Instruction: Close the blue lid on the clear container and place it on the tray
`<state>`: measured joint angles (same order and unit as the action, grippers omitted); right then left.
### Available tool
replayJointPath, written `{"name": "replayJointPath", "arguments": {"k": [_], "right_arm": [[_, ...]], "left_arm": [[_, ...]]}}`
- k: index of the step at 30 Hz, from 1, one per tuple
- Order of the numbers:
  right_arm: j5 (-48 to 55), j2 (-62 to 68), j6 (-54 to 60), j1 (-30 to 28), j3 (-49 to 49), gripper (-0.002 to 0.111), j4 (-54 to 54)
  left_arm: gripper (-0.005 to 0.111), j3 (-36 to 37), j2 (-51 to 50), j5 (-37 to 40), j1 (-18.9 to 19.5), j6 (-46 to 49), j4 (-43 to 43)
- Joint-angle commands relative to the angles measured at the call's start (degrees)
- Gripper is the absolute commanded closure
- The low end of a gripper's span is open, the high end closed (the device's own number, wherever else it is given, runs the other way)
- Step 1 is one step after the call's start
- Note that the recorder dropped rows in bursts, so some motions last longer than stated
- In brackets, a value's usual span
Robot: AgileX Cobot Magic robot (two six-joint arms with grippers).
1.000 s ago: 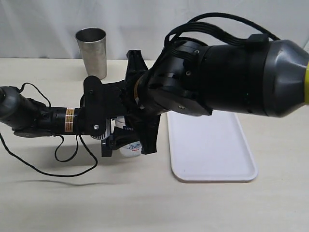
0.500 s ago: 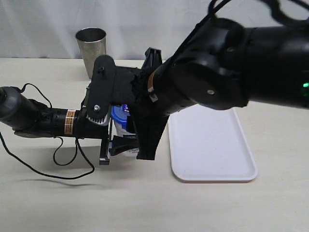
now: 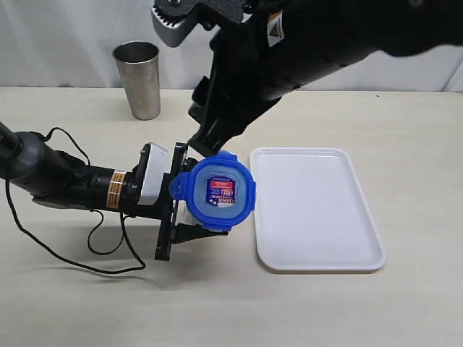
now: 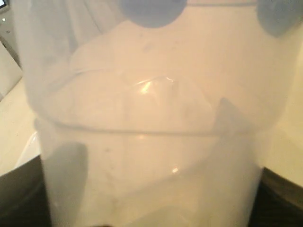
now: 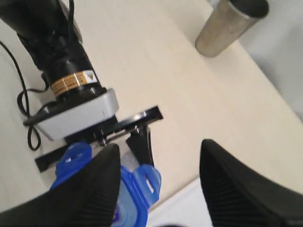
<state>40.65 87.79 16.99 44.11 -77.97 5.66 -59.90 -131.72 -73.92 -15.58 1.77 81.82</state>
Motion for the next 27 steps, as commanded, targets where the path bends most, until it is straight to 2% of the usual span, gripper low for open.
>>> {"name": "replayJointPath", "arguments": {"k": [1, 3, 6, 16, 20, 27], "right_arm": [[14.87, 4.03, 18.18, -4.84, -2.85, 0.060, -13.83], [17.36, 5.78, 24.68, -6.27, -3.09, 0.060, -18.35], [16.82, 7.62, 30.40, -6.91, -3.09, 0.060, -18.08], [15.74, 13.01, 32.88, -6.91, -3.09, 0.060, -18.08], [17.84, 14.33, 31.78, -6.91, -3.09, 0.068, -18.66], [19.22, 16.57, 28.73, -6.91, -3.09, 0.069, -18.54]], "left_arm": [[0.107, 0.27, -0.25, 3.96, -0.44, 0.11, 1.30], [0.107, 0.27, -0.25, 3.96, -0.44, 0.11, 1.30], [0.107, 0.27, -0.25, 3.96, -0.44, -0.03, 1.30], [0.107, 0.27, -0.25, 3.96, -0.44, -0.25, 1.04], [0.107, 0.27, -0.25, 3.96, -0.44, -0.25, 0.94], [0.107, 0.27, -0.25, 3.96, -0.44, -1.38, 0.94]]}}
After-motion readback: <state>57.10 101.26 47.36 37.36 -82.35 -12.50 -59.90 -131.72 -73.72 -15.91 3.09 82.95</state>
